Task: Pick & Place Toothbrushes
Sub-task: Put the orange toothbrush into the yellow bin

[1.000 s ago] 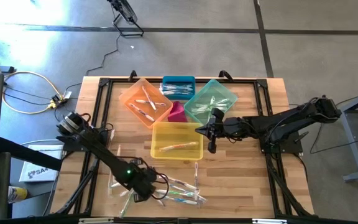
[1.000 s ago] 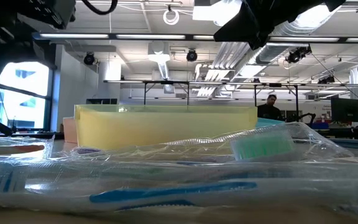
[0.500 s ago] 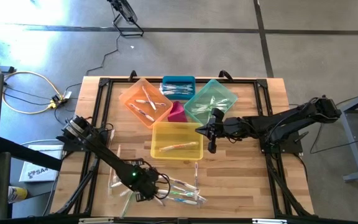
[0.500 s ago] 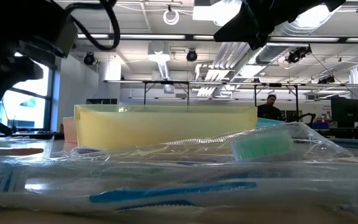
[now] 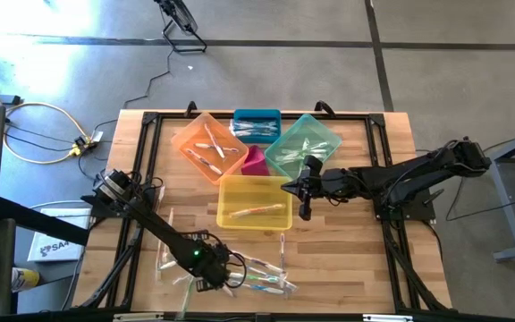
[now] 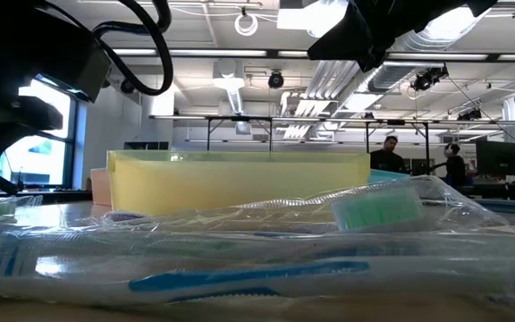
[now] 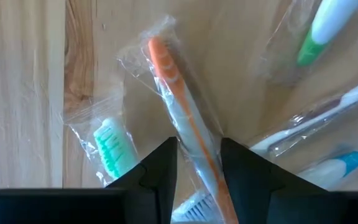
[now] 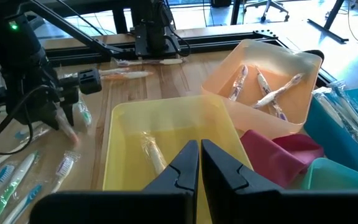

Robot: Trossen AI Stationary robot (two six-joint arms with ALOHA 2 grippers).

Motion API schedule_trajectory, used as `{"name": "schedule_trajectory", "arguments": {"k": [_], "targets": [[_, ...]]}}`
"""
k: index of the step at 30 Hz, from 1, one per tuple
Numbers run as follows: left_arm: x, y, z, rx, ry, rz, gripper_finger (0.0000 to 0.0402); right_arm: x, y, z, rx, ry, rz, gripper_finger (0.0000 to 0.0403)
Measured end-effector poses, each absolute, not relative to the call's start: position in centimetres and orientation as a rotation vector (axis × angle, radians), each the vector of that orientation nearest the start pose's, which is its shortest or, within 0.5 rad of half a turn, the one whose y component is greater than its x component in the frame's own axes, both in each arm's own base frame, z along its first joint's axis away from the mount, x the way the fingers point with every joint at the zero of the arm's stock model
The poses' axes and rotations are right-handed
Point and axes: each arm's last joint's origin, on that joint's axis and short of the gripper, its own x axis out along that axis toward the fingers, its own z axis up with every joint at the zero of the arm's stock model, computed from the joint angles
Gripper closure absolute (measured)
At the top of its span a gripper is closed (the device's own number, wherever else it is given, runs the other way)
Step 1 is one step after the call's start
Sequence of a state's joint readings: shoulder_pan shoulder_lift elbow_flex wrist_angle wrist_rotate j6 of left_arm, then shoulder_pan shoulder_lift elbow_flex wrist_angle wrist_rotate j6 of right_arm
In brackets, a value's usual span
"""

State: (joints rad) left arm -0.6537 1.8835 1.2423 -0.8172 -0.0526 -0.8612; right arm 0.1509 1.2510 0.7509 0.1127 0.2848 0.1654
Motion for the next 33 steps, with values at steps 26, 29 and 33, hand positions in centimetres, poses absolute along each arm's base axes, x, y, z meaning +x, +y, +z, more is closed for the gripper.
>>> {"name": "schedule_trajectory", "arguments": {"k": [26,29,33], "targets": [[28.4,-19.0,18.1,-0.084,1.466,0.076,0.0379,26.7,3.2,25.3,0.079,0.366,-0.163,0.0393],[29.1,-18.2,19.2,-0.068,1.417,0.048,0.0384,26.7,3.2,25.3,0.079,0.366,-0.163,0.0393],[30.1,-16.9,21.4,-0.059,1.327,0.036,0.0379,26.7,3.2,25.3,0.079,0.368,-0.163,0.0393]]}}
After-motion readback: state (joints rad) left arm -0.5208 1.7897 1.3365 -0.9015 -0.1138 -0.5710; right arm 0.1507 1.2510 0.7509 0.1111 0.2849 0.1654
